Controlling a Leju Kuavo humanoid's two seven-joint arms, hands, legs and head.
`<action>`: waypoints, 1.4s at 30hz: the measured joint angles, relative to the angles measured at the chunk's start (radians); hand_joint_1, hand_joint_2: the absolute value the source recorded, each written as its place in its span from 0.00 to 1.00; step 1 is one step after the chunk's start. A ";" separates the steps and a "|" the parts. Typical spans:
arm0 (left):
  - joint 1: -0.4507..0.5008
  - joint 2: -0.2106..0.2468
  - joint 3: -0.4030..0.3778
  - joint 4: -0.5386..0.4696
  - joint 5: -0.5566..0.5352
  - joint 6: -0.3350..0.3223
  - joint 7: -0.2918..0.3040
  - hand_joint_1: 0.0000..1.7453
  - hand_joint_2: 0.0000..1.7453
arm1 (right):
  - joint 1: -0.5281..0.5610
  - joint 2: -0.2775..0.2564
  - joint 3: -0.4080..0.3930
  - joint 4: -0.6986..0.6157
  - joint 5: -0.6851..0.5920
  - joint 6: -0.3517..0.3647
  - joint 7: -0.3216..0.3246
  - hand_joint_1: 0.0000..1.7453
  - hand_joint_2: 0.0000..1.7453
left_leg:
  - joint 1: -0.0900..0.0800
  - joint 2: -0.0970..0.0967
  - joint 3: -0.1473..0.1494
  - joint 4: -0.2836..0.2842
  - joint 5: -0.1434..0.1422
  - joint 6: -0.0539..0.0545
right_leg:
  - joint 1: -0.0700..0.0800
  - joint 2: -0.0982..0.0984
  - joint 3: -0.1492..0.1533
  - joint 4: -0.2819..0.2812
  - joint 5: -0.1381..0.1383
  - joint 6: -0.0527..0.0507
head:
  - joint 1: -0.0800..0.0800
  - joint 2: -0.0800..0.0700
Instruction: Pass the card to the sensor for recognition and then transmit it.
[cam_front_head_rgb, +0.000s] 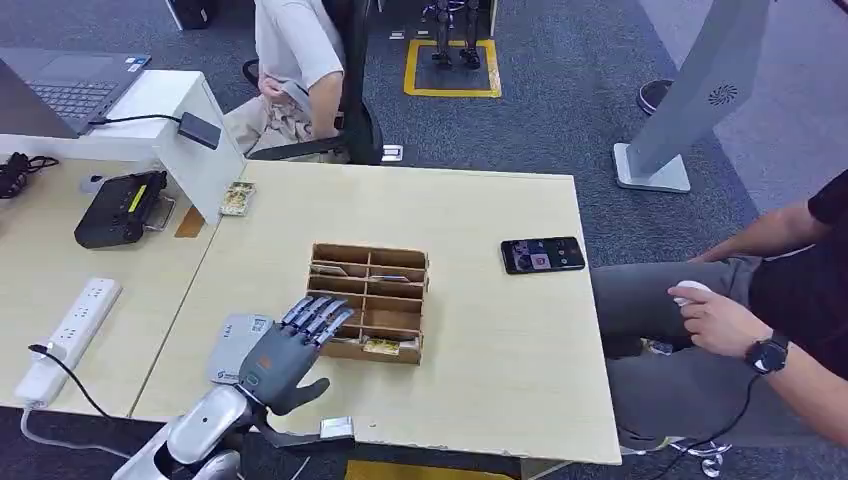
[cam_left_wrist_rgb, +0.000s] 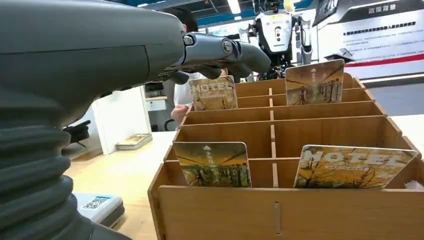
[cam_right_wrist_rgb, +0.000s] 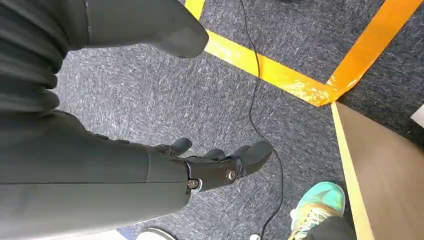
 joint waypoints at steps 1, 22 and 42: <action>0.000 0.000 0.000 0.002 0.000 0.000 0.000 0.00 1.00 | 0.000 0.000 0.000 0.000 0.000 0.000 0.000 0.00 1.00 | 0.000 0.000 0.000 0.000 0.000 0.000 | 0.000 0.000 0.000 0.000 0.000 0.000 | 0.000 0.000; 0.000 -0.003 0.021 0.003 0.005 0.001 0.005 0.00 1.00 | 0.000 0.000 -0.001 -0.001 0.002 0.000 0.003 0.00 1.00 | 0.000 0.000 0.000 0.000 0.000 0.000 | 0.000 0.000 0.000 0.000 0.000 0.000 | 0.000 0.000; -0.006 -0.035 0.088 0.067 -0.014 0.004 0.045 0.00 1.00 | 0.003 0.000 -0.008 -0.001 0.014 0.000 0.003 0.00 1.00 | 0.000 0.000 0.000 0.000 0.000 0.000 | 0.000 0.000 0.000 0.000 0.000 0.000 | 0.000 0.000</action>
